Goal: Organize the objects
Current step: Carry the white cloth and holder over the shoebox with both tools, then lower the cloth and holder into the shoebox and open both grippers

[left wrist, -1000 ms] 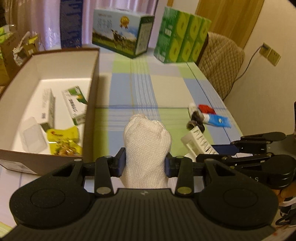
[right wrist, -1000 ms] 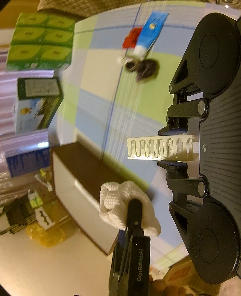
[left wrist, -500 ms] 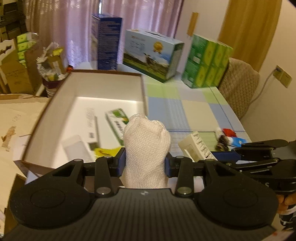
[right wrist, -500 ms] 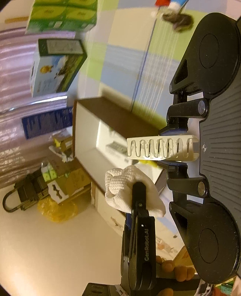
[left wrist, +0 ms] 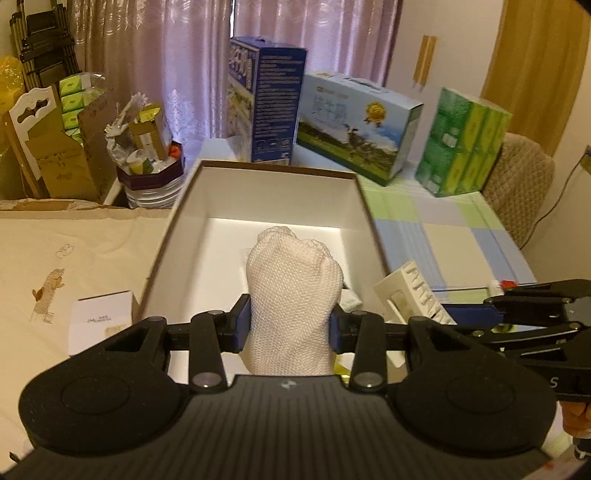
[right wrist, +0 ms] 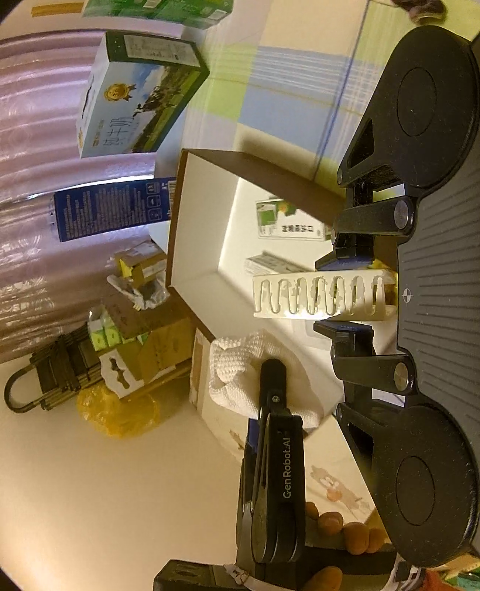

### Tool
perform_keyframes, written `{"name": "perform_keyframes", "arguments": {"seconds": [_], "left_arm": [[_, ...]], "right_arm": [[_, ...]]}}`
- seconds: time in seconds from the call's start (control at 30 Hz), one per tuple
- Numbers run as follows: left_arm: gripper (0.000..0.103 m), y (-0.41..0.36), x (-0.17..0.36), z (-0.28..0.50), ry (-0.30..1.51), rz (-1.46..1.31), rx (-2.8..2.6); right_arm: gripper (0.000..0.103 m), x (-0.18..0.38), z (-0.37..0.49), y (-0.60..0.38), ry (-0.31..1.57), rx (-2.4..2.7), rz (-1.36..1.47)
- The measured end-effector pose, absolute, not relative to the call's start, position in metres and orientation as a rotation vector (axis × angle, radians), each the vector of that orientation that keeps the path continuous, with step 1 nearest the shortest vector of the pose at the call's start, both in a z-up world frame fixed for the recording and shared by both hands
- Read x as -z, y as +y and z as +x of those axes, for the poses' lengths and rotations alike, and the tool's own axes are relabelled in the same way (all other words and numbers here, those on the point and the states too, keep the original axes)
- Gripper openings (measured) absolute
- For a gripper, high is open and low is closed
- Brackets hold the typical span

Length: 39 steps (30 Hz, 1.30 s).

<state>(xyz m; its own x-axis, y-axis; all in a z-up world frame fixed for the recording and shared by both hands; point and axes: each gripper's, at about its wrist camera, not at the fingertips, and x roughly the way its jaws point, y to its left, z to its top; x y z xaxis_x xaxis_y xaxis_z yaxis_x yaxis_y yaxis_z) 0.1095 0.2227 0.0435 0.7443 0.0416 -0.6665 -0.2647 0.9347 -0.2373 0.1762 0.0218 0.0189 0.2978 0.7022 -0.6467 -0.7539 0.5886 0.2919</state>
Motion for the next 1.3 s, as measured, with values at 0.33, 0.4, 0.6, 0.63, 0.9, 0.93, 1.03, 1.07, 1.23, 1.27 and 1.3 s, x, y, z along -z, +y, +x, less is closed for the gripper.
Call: {"name": "perform_keyframes", "arguments": {"seconds": [0.33,0.4,0.6,0.63,0.9,0.93,1.03,1.07,1.23,1.27,1.3], "left_arm": [[0.036,0.261,-0.013,0.166,0.796,-0.286,-0.187],[0.036,0.267,-0.007,0.177,0.812,-0.276,-0.188],[0.036,0.283,0.011,0.213,0.857,-0.248,-0.179],[0.036,0.286,0.014,0.219,0.863,-0.244,-0.177],[0.036,0.303,0.031,0.263,0.901,-0.213,-0.169],[0.036,0.305,0.033,0.268,0.907,-0.210,-0.167],[0.036,0.308,0.038,0.281,0.920,-0.197,-0.169],[0.036,0.309,0.040,0.285,0.923,-0.195,-0.168],[0.036,0.313,0.046,0.299,0.935,-0.185,-0.166],[0.037,0.314,0.047,0.301,0.935,-0.184,-0.164],[0.038,0.314,0.048,0.302,0.935,-0.184,-0.165]], "right_arm": [[0.024,0.004,0.224,0.067,0.866,-0.896,-0.108],[0.024,0.007,0.235,0.075,0.872,-0.885,-0.110],[0.024,0.017,0.264,0.100,0.876,-0.855,-0.126],[0.024,0.019,0.269,0.104,0.876,-0.850,-0.130],[0.024,0.037,0.314,0.129,0.902,-0.801,-0.145],[0.024,0.038,0.319,0.131,0.905,-0.796,-0.147],[0.024,0.045,0.332,0.137,0.917,-0.780,-0.149],[0.024,0.047,0.336,0.138,0.922,-0.774,-0.148],[0.024,0.052,0.348,0.143,0.933,-0.757,-0.148],[0.024,0.053,0.350,0.143,0.936,-0.755,-0.147],[0.024,0.054,0.351,0.144,0.938,-0.752,-0.148]]}}
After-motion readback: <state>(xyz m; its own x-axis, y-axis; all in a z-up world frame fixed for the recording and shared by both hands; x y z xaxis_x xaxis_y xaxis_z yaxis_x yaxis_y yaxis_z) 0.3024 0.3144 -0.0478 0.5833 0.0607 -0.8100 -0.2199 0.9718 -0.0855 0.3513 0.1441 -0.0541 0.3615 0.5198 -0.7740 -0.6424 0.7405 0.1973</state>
